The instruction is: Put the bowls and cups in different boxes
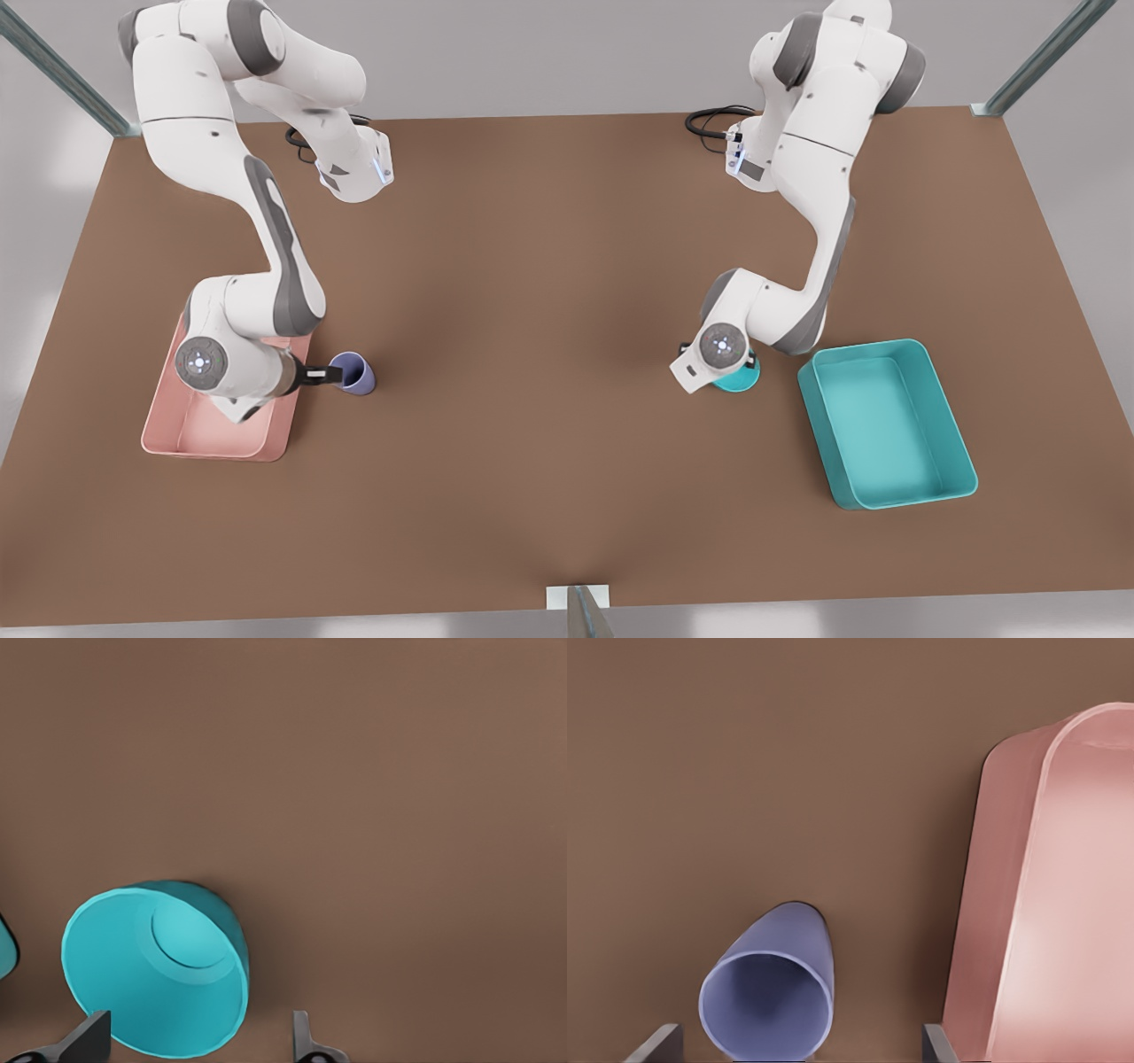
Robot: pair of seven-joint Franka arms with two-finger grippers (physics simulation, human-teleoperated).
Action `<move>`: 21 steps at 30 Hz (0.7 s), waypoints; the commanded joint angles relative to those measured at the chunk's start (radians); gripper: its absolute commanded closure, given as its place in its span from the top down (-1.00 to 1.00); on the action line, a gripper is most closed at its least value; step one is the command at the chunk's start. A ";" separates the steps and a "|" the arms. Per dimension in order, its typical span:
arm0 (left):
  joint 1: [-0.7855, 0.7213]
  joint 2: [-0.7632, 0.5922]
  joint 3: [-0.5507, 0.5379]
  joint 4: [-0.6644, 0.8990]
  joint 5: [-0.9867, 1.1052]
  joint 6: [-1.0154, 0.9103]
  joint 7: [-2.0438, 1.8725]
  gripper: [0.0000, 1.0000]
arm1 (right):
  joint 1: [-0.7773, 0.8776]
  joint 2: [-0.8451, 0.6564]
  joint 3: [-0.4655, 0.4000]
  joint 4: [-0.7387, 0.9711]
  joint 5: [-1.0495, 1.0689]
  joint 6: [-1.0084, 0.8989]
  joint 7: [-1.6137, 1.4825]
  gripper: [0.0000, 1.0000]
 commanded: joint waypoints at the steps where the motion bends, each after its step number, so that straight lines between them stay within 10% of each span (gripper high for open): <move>1: 0.000 0.000 0.000 -0.029 0.006 0.220 -0.155 1.00 | 0.000 -0.036 0.000 -0.061 0.001 0.170 0.035 1.00; 9: 0.002 0.037 0.001 -0.066 0.037 0.193 -0.161 1.00 | -0.005 -0.033 0.000 -0.205 0.010 0.245 0.034 1.00; 12: 0.003 0.046 0.001 -0.063 0.069 0.193 -0.194 -0.06 | -0.023 0.008 0.000 -0.220 0.010 0.279 0.032 1.00; 21: 0.014 0.033 0.015 0.087 0.069 -0.051 -0.191 -0.57 | -0.023 0.027 0.002 -0.249 0.008 0.305 0.031 1.00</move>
